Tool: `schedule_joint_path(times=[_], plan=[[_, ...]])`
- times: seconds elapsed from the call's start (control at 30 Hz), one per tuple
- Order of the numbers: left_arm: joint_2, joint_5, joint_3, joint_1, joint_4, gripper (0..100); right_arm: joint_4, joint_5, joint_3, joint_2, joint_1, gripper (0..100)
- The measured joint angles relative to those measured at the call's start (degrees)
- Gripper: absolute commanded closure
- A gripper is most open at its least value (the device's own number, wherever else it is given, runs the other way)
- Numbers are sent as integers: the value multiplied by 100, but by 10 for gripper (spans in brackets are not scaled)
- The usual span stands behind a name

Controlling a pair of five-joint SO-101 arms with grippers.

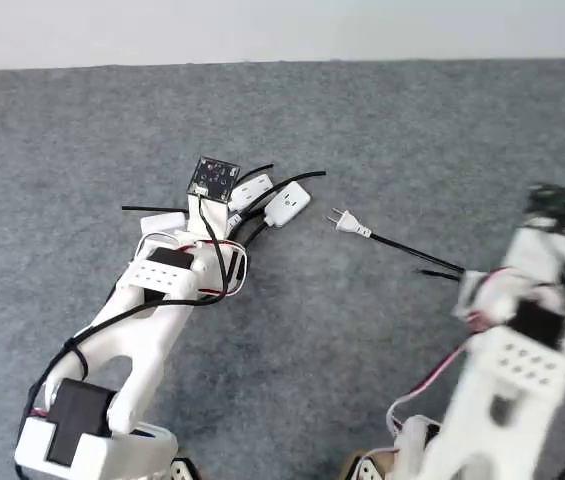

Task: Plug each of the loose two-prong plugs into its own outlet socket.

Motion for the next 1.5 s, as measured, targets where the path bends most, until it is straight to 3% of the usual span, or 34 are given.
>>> schedule_joint_path(times=[0.3, 0.63, 0.8, 0.9, 1.5], plan=[[202, -9, -193, 105, 123, 805, -1635, -176, 2110, -1116, -941, 790], [1459, 18, -1530, 264, 1275, 810, -1635, -176, 2207, -1486, -993, 790], [2382, 70, -2725, 255, 2171, 997, -1635, -176, 2207, -1486, -993, 790], [2716, 105, -3218, 299, 2505, 987, -1635, -176, 2207, -1486, -993, 790], [2734, 79, -3481, 273, 2998, 988, -1635, -176, 2207, -1486, -1125, 790]])
